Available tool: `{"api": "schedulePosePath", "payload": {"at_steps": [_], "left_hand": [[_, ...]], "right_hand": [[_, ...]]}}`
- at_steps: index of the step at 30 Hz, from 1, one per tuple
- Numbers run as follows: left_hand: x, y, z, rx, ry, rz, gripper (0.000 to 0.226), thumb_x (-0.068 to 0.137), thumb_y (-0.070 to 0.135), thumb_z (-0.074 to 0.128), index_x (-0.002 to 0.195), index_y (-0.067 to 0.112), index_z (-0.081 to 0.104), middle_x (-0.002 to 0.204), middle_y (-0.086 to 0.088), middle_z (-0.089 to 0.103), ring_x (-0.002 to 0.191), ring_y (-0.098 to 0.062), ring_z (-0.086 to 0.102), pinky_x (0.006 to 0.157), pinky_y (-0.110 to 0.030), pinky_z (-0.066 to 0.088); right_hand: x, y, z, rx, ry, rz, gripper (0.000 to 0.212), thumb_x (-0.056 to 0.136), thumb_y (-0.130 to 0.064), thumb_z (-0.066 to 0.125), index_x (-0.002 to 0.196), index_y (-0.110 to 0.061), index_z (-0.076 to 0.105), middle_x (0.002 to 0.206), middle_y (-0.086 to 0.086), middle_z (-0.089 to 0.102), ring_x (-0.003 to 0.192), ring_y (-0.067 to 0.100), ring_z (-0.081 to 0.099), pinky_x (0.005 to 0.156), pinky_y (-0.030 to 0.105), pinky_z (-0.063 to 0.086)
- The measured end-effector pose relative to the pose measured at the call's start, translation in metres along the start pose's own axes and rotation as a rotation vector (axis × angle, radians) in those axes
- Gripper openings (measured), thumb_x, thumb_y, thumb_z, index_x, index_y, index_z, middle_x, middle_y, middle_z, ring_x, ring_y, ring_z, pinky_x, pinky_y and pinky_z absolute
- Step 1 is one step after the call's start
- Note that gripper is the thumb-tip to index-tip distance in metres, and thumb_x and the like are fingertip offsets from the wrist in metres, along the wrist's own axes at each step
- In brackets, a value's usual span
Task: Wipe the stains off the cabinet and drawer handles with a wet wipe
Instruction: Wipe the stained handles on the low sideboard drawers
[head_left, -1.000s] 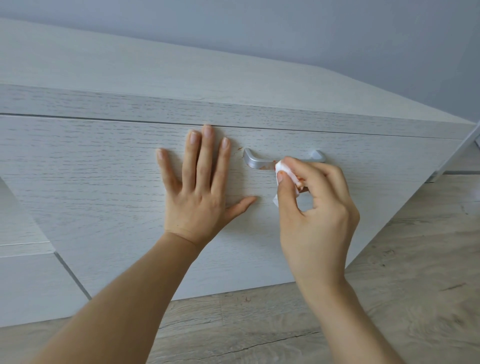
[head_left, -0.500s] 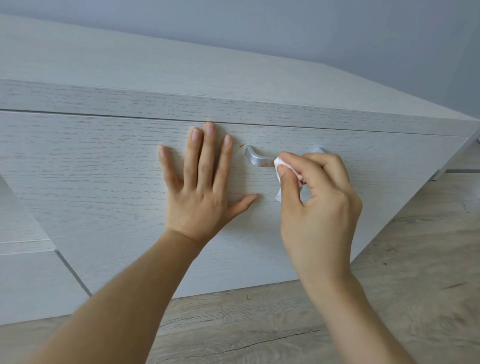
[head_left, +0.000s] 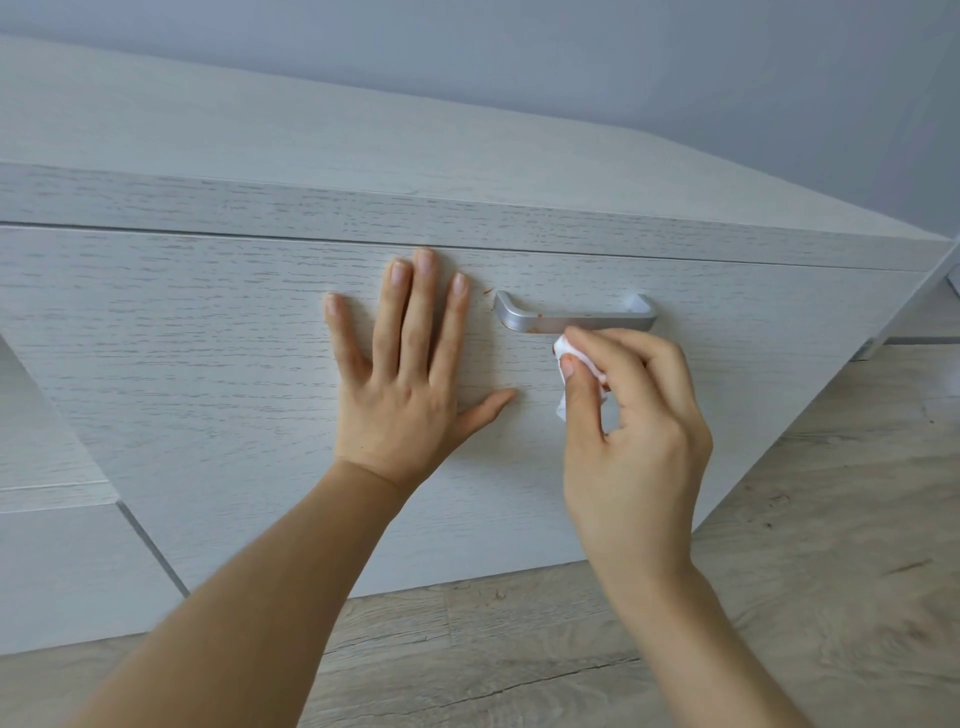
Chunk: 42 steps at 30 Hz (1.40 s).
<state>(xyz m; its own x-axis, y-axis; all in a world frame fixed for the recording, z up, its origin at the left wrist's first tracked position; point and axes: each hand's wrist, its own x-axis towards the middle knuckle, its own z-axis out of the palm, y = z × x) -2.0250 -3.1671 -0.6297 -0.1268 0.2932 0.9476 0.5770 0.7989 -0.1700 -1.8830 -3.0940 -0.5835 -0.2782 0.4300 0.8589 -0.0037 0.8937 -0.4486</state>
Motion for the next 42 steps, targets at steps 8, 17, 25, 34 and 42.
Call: {"api": "schedulePosePath", "payload": {"at_steps": [8,17,25,34,42], "left_hand": [[-0.002,0.000,0.004,0.022,0.035,0.012,0.095,0.085,0.074,0.043,0.146,0.003,0.022,0.147,-0.019,0.020,0.144,-0.029,0.005,0.112,-0.058,0.001],[-0.003,0.001,0.006,0.033,0.043,0.018,0.094,0.086,0.073,0.041,0.147,0.005,0.019,0.147,-0.019,0.020,0.140,-0.029,0.011,0.113,-0.058,0.001],[-0.003,0.001,0.006,0.020,0.049,0.024,0.097,0.085,0.074,0.043,0.147,0.005,0.017,0.147,-0.019,0.020,0.140,-0.030,0.011,0.113,-0.057,-0.002],[-0.004,0.000,0.008,0.011,0.063,0.022,0.092,0.088,0.071,0.040,0.147,0.006,0.016,0.150,-0.019,0.016,0.145,-0.029,0.005,0.113,-0.057,-0.002],[-0.003,0.001,0.008,0.000,0.077,0.020,0.090,0.088,0.069,0.041,0.148,0.006,0.017,0.149,-0.018,0.018,0.141,-0.028,0.012,0.114,-0.056,-0.001]], "right_hand": [[0.002,-0.007,0.012,0.031,0.051,0.003,0.011,0.083,0.001,0.067,0.093,-0.003,0.072,0.086,0.009,0.066,0.076,0.009,0.055,0.074,0.004,0.037],[0.002,-0.009,0.016,0.033,0.064,-0.019,0.009,0.082,0.001,0.069,0.090,-0.003,0.073,0.084,0.009,0.068,0.077,0.010,0.057,0.074,0.004,0.038],[0.008,-0.009,0.001,0.036,0.083,-0.021,0.012,0.083,0.000,0.066,0.092,-0.004,0.072,0.083,0.008,0.064,0.073,0.009,0.056,0.072,0.007,0.039],[0.013,-0.021,0.007,-0.027,-0.057,0.003,0.015,0.086,0.000,0.063,0.098,-0.002,0.072,0.085,0.011,0.059,0.075,0.004,0.046,0.074,-0.003,0.030],[0.013,-0.024,0.008,-0.018,-0.095,-0.027,0.018,0.087,-0.001,0.060,0.101,-0.003,0.071,0.086,0.006,0.055,0.074,0.000,0.042,0.074,-0.004,0.029]]}}
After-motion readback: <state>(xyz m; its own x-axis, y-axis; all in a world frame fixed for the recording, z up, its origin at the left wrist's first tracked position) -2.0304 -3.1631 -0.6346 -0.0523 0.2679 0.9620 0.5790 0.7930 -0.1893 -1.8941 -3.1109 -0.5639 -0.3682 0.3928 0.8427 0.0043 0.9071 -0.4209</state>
